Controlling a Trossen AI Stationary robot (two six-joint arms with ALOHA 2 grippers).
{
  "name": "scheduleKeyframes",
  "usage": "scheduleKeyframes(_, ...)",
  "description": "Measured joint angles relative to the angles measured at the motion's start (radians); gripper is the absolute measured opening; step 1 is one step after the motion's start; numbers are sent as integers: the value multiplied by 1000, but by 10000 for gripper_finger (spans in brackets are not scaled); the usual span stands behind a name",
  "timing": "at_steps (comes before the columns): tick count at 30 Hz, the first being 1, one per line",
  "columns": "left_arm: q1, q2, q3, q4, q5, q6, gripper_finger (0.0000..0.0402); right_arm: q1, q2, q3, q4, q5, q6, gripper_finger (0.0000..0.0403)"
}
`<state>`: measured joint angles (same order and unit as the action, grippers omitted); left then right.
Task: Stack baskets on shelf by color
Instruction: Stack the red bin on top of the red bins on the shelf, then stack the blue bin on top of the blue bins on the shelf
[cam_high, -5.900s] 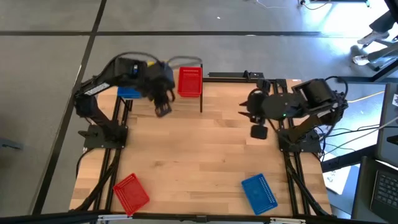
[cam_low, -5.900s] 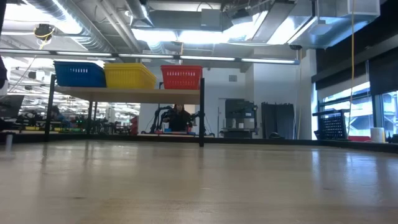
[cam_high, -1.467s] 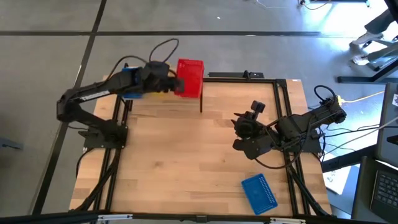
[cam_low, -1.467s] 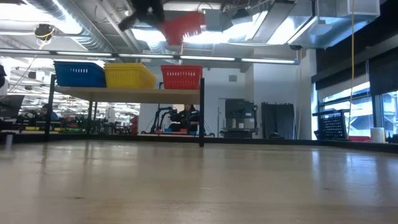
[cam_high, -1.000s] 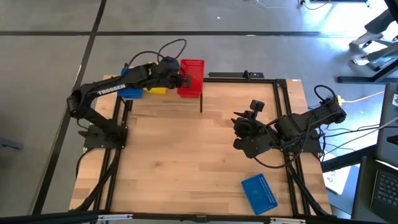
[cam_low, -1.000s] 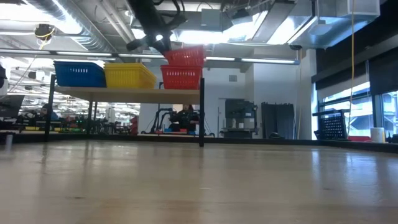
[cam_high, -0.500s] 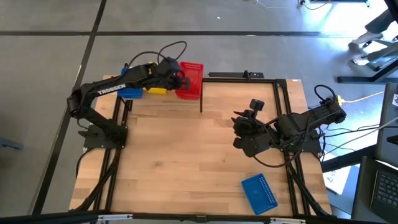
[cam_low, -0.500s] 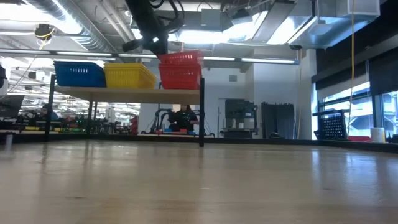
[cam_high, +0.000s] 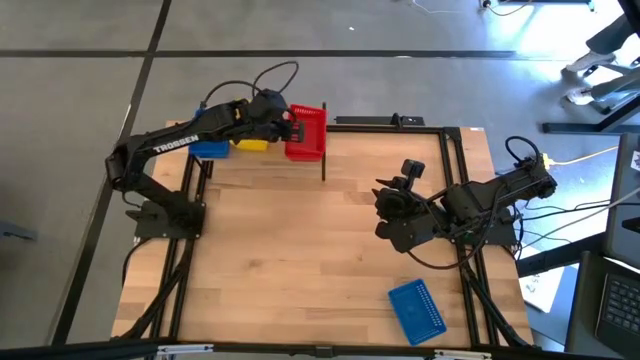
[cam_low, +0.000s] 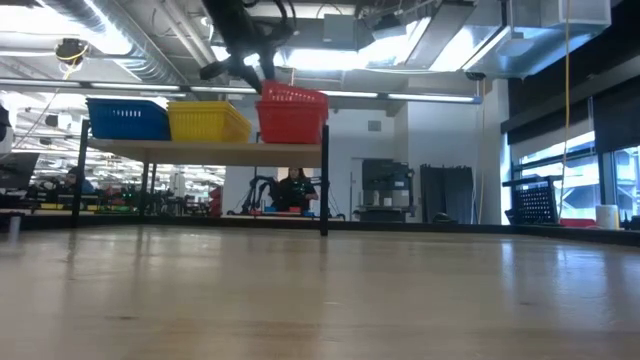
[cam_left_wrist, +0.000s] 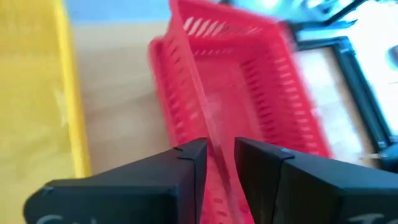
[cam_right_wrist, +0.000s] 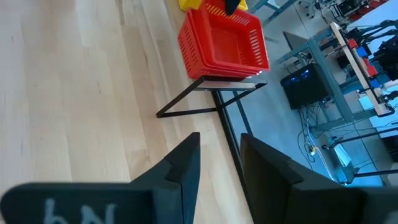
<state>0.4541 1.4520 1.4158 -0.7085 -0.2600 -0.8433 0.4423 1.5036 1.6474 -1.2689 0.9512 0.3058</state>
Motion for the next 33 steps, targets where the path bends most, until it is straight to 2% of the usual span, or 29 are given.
scheduleKeyframes(8, -9, -83, 0, 58, -11, 262, 70, 0, -35, 0, -1, -14, -16, 117)
scheduleKeyframes(12, -28, -123, 0, 57, -11, 354, 71, 0, -69, 0, -1, -91, -16, 117)
scheduleKeyframes(14, -50, -148, 0, 60, -11, 412, 69, 0, -87, 0, -1, -195, -37, 117)
scheduleKeyframes(17, -103, -174, 0, 52, -3, 554, 70, 0, -113, 0, -8, -475, -78, 117)
scheduleKeyframes(20, -175, -195, 0, 38, 60, 711, 72, 1, -113, 1, -54, -740, -101, 117)
scheduleKeyframes(23, -258, -211, 0, 7, 118, 806, 69, 10, -88, 1, -85, -912, -107, 117)
scheduleKeyframes(26, -344, -212, 0, 2, 132, 841, 70, 24, -58, 1, -102, -1037, -103, 117)
scheduleKeyframes(28, -401, -211, 0, -3, 132, 854, 72, 36, -33, 1, -98, -1081, -103, 117)
scheduleKeyframes(33, -525, -211, 0, -32, 132, 854, 69, 69, 54, 1, -112, -1092, -104, 117)
